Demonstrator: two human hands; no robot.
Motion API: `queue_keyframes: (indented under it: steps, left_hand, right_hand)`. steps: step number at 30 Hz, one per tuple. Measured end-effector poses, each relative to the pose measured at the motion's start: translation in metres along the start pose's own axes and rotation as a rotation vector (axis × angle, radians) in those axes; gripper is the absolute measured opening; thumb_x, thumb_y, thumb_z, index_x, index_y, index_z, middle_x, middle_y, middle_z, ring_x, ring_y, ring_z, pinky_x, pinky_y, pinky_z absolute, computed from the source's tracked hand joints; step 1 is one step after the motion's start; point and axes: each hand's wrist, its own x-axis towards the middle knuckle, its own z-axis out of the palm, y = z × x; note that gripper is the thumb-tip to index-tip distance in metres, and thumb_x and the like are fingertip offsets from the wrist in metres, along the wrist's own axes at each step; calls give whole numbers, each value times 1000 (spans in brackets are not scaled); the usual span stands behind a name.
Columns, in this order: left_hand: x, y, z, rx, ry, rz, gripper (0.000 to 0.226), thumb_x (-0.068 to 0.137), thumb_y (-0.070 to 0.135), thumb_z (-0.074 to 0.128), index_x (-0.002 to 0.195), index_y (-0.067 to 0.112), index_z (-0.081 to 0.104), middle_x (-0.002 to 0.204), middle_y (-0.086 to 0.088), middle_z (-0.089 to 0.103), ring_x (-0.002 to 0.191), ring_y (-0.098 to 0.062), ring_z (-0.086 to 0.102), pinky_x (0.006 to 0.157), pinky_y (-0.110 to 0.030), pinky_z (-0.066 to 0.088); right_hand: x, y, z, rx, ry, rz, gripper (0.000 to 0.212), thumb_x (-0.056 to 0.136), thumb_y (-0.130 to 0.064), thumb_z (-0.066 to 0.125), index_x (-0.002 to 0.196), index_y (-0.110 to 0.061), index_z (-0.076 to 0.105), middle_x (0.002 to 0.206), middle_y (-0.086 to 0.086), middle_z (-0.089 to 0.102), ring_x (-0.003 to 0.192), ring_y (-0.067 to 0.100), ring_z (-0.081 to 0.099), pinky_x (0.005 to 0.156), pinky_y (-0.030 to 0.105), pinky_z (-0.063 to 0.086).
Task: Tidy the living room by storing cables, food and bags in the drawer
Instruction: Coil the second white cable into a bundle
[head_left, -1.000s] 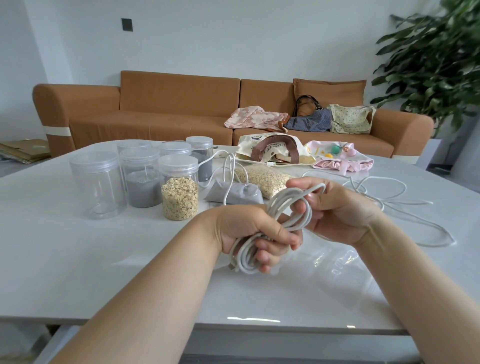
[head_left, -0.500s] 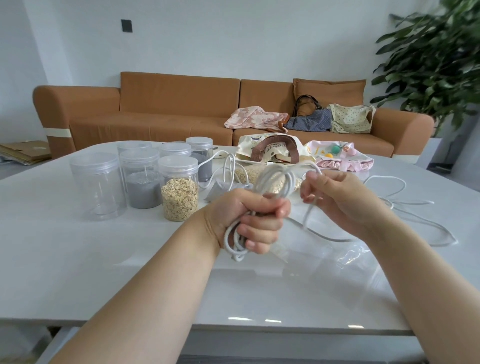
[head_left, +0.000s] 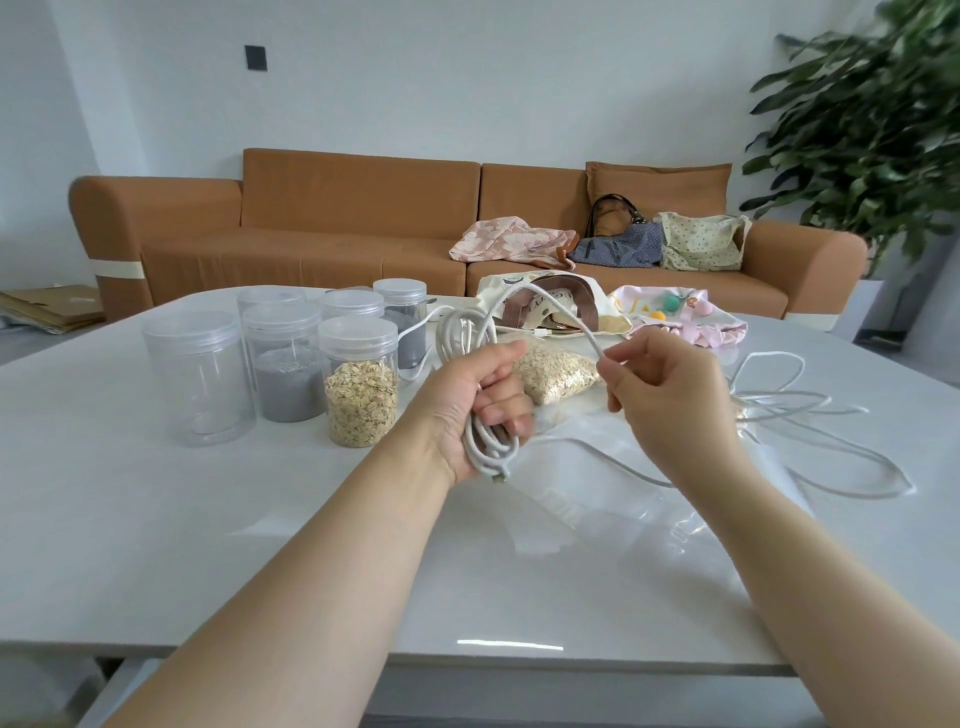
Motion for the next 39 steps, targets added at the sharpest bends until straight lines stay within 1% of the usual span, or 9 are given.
queue_keyframes:
  steps: [4, 8, 11, 14, 19, 22, 25, 31, 39]
  left_hand:
    - [3, -4, 4, 133, 137, 18, 47, 83, 22, 65, 46, 18, 38, 34, 6, 26, 27, -7, 26, 35, -15, 35]
    - [1, -7, 9, 213, 164, 67, 28, 81, 35, 67, 72, 14, 51, 37, 6, 25, 30, -7, 25, 37, -15, 34]
    - [-1, -8, 10, 256, 136, 74, 29, 80, 36, 65, 90, 9, 63, 37, 6, 23, 31, -6, 26, 36, -16, 35]
    - [-1, -8, 11, 255, 127, 85, 20, 85, 27, 64, 76, 9, 59, 35, 6, 27, 30, -6, 28, 36, -17, 36]
    - [2, -10, 9, 286, 257, 174, 37, 85, 23, 67, 55, 15, 46, 36, 4, 38, 29, -8, 36, 35, -15, 32]
    - [2, -8, 8, 244, 296, 195, 39, 86, 29, 65, 55, 17, 43, 42, 4, 42, 32, -9, 39, 36, -14, 33]
    - [2, -5, 8, 145, 289, 201, 44, 89, 35, 60, 53, 17, 41, 48, 3, 45, 36, -8, 42, 40, -14, 37]
    - [1, -5, 9, 29, 311, 214, 45, 92, 40, 56, 57, 16, 42, 60, 3, 53, 50, -8, 53, 48, -17, 46]
    - [0, -3, 13, -116, 273, 253, 36, 96, 37, 49, 68, 14, 52, 53, 5, 58, 53, -8, 63, 65, -26, 49]
  right_hand:
    - [-10, -3, 6, -115, -5, -101, 13, 82, -12, 69, 69, -16, 68, 51, -6, 57, 52, 11, 49, 56, 21, 38]
    - [-17, -6, 9, -152, -70, -214, 8, 80, -8, 70, 72, -11, 70, 49, -8, 55, 56, 14, 50, 53, 20, 37]
    - [-18, -7, 8, -140, -106, -237, 13, 79, -4, 70, 70, -13, 69, 53, -21, 57, 54, 4, 50, 53, 12, 36]
    - [-18, -7, 10, -126, -157, -203, 19, 78, -5, 72, 66, -18, 67, 49, -13, 56, 51, 4, 48, 51, 10, 35]
    - [-19, -9, 14, -76, -190, -165, 24, 74, -13, 78, 59, -16, 60, 44, -9, 46, 44, 7, 37, 44, 13, 29]
    - [-19, -11, 14, -52, -237, -142, 24, 75, -13, 77, 59, -11, 59, 44, -10, 45, 44, 7, 34, 44, 12, 27]
    - [-20, -12, 14, -47, -301, -118, 20, 78, -10, 74, 62, -11, 62, 52, 5, 52, 47, 7, 36, 45, 14, 29]
    - [-18, -13, 14, -105, -323, -94, 23, 78, -13, 74, 62, -6, 60, 48, 0, 47, 44, 8, 35, 44, 13, 28]
    - [-18, -12, 15, -210, -346, -122, 33, 76, -22, 77, 60, -1, 57, 48, 2, 44, 44, 10, 33, 44, 17, 27]
